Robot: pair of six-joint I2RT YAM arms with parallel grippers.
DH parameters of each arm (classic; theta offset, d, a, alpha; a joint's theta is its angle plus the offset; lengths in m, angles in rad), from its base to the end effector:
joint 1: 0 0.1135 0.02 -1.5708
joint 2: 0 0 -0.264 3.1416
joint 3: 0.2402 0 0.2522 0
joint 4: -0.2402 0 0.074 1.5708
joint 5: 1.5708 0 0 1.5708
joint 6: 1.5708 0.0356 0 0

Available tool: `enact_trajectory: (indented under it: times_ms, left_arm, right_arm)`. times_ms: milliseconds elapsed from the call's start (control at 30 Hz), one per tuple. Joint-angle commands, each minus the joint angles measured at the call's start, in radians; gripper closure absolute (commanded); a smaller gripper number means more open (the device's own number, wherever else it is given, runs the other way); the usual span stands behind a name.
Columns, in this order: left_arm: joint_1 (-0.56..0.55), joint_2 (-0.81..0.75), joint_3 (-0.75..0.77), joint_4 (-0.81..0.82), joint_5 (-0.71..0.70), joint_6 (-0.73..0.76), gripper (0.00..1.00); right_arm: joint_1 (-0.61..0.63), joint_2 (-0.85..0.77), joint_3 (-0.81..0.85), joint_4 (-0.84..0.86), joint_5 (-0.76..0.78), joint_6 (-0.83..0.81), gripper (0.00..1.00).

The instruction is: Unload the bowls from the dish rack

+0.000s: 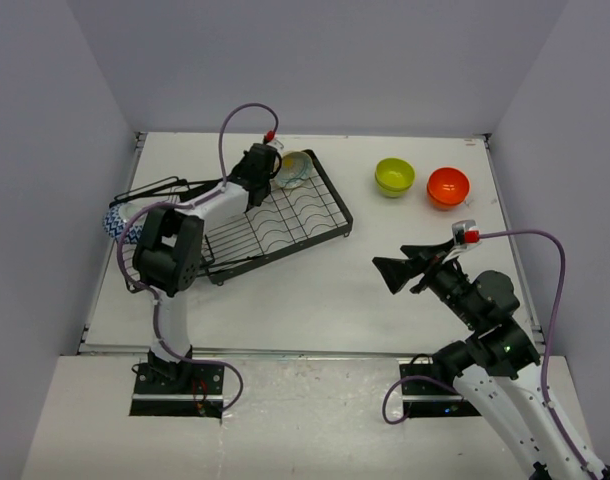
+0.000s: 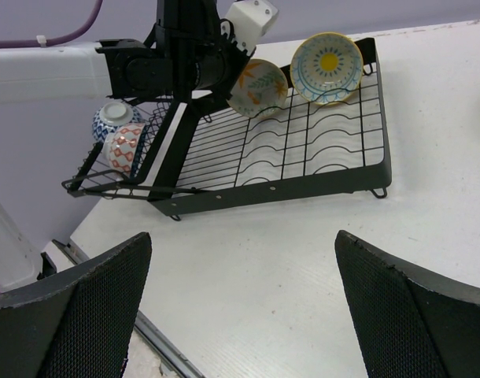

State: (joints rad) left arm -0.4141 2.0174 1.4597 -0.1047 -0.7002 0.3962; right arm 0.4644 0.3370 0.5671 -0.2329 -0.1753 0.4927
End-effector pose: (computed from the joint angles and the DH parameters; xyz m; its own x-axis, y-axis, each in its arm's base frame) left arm 0.4243 -0.1614 0.2106 -0.5802 0.5774 -0.5745 0.0720 0.7390 0.6699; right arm 0.0909 0.0525 0.3148 -0.2846 0.3784 -0.8808 -0.5248 0.7074 0.4734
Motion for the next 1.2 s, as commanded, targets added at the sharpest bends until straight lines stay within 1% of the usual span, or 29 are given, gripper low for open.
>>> enact_trajectory:
  times_ms: [0,133,367,467,667,767,867,933,1033,1167]
  left_arm:
    - [-0.008,-0.152,0.013,0.194,-0.079,-0.003,1.00]
    - [-0.009,-0.183,0.014,0.217,-0.101,-0.042,1.00]
    - [-0.011,-0.195,0.019,0.212,-0.091,-0.071,1.00]
    - [-0.011,-0.192,0.014,0.209,-0.071,-0.068,1.00]
    - [-0.015,-0.171,0.001,0.218,-0.094,-0.062,1.00]
    - [-0.026,-0.164,-0.013,0.269,-0.119,0.004,1.00]
    - [-0.038,-0.146,-0.002,0.283,-0.139,0.073,1.00]
    - [-0.057,-0.137,-0.012,0.316,-0.179,0.136,1.00]
    - [-0.081,-0.131,-0.041,0.410,-0.240,0.212,1.00]
    - [-0.089,-0.121,-0.044,0.473,-0.283,0.236,1.00]
  right_arm:
    - [-0.001,-0.010,-0.001,0.015,-0.009,-0.017,0.01]
    - [-0.001,-0.006,-0.003,0.018,-0.015,-0.016,0.01]
    - [-0.001,-0.012,-0.004,0.017,-0.010,-0.019,0.01]
    - [-0.001,-0.013,-0.003,0.014,-0.007,-0.020,0.01]
    - [-0.001,-0.024,-0.007,0.010,0.007,-0.025,0.01]
    - [-0.001,-0.029,-0.006,0.010,0.007,-0.026,0.01]
    - [-0.001,-0.030,-0.009,0.014,0.005,-0.023,0.01]
    - [-0.001,-0.033,-0.010,0.015,0.005,-0.023,0.01]
    - [-0.001,-0.038,-0.012,0.015,0.010,-0.023,0.01]
    - [-0.001,-0.049,-0.012,0.010,0.013,-0.026,0.01]
